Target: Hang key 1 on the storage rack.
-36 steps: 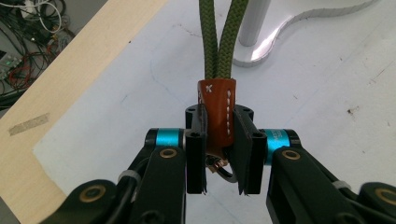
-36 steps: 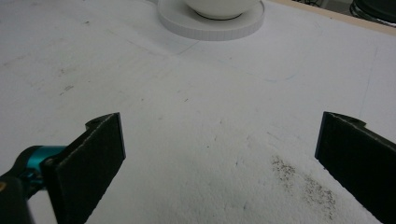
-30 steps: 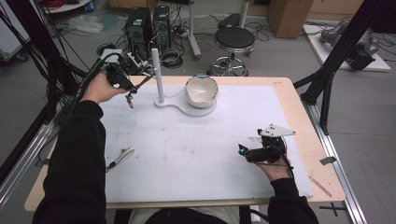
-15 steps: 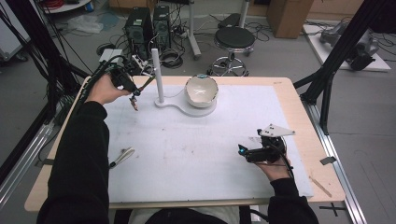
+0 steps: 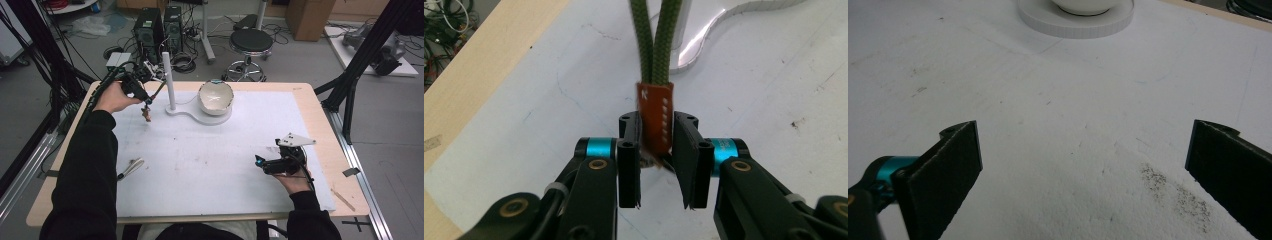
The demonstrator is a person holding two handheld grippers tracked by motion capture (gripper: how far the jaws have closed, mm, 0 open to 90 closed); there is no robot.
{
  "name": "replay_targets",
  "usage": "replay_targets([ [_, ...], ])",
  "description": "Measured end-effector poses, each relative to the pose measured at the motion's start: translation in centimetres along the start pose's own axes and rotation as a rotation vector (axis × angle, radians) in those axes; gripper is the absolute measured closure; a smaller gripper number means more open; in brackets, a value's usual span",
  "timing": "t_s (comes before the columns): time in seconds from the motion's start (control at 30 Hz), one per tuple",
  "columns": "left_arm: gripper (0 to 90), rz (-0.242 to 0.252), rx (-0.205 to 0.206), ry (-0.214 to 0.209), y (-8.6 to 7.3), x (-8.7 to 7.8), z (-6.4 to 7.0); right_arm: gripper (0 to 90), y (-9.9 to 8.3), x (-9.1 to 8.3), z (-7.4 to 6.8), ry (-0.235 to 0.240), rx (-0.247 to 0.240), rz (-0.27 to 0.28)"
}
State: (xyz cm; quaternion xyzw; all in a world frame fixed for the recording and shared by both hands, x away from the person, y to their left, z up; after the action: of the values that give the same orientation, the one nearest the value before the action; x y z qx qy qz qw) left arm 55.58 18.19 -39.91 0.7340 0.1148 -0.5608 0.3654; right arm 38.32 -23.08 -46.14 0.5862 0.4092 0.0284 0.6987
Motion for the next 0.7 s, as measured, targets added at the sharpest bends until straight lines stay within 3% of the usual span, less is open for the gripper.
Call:
replay_targets([
  [0.17,54.6,0.010,-0.044,-0.037,-0.7,0.1,-0.2,0.6,0.0,0.0,0.0,-0.002,-0.001,-0.001],
  [0.3,43.8,0.009,-0.047,-0.035,-1.2,0.0,-0.2,0.6,-0.1,0.1,-0.1,0.000,-0.004,-0.006],
  [0.43,36.3,0.010,-0.057,-0.082,-1.6,-0.3,0.3,0.6,-0.1,0.1,-0.1,0.000,-0.008,-0.010],
  [0.5,30.3,-0.004,-0.050,-0.088,-2.0,-0.5,0.4,0.6,-0.1,0.1,0.0,-0.001,-0.008,-0.009],
  [0.7,7.0,0.032,-0.067,-0.082,-2.5,-1.1,1.0,0.6,-0.1,0.0,0.0,0.000,0.001,-0.009],
])
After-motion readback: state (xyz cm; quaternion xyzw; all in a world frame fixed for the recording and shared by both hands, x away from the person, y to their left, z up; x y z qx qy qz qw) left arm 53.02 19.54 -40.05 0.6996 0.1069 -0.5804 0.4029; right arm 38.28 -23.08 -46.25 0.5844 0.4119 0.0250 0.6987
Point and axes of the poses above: each handheld gripper's, and its own axes: x roughly forward along the jaws, y roughly out of its top, z roughly to its right, the point moved 9 cm from there along x, roughly forward along the jaws, and after that the axes turned 2 degrees about x, right-handed, at the moved point
